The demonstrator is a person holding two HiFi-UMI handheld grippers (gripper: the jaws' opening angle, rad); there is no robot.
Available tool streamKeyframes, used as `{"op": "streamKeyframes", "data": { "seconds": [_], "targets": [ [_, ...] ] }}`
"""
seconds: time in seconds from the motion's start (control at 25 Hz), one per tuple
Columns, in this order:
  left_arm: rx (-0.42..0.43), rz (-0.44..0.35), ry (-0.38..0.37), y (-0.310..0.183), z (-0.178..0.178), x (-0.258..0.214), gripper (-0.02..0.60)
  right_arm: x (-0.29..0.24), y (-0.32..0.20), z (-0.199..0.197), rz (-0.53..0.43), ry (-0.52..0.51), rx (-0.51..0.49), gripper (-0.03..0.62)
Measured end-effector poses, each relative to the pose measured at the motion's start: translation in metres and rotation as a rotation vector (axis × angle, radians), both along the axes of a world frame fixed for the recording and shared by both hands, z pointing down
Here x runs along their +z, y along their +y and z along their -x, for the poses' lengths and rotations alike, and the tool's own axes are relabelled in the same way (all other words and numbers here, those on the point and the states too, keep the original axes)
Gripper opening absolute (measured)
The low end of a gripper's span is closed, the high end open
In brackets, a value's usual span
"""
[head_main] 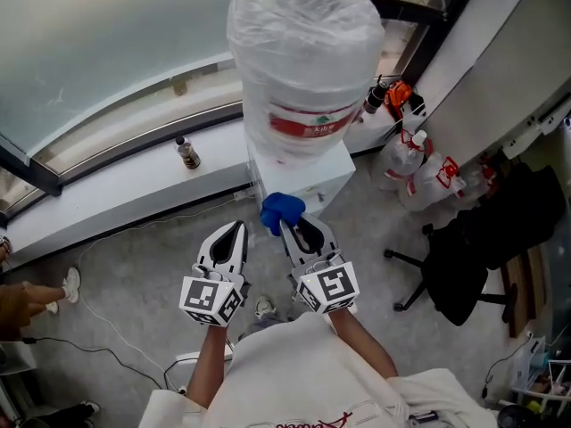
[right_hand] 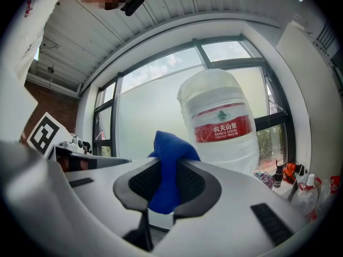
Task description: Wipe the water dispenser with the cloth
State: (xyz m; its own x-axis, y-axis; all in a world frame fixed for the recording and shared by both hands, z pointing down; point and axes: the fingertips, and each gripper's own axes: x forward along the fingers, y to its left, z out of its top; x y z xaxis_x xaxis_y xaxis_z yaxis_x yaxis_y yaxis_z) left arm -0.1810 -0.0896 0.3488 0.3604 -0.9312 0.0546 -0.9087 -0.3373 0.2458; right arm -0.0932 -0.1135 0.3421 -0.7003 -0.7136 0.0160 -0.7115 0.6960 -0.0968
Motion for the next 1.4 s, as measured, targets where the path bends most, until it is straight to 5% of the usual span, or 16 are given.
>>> {"op": "streamKeyframes", "data": {
  "seconds": [0.8,1.4],
  "targets": [
    [-0.018,0.186,0.036,-0.016,-0.010,0.101,0.011,0.152,-0.001,0.007,0.271,0.064,-0.023,0.080],
    [-0.106,0.206,0.044,-0.023,0.019,0.105,0.011,0.155,-0.073,0.078,0.169,0.110,-0.139,0.080]
  ]
}}
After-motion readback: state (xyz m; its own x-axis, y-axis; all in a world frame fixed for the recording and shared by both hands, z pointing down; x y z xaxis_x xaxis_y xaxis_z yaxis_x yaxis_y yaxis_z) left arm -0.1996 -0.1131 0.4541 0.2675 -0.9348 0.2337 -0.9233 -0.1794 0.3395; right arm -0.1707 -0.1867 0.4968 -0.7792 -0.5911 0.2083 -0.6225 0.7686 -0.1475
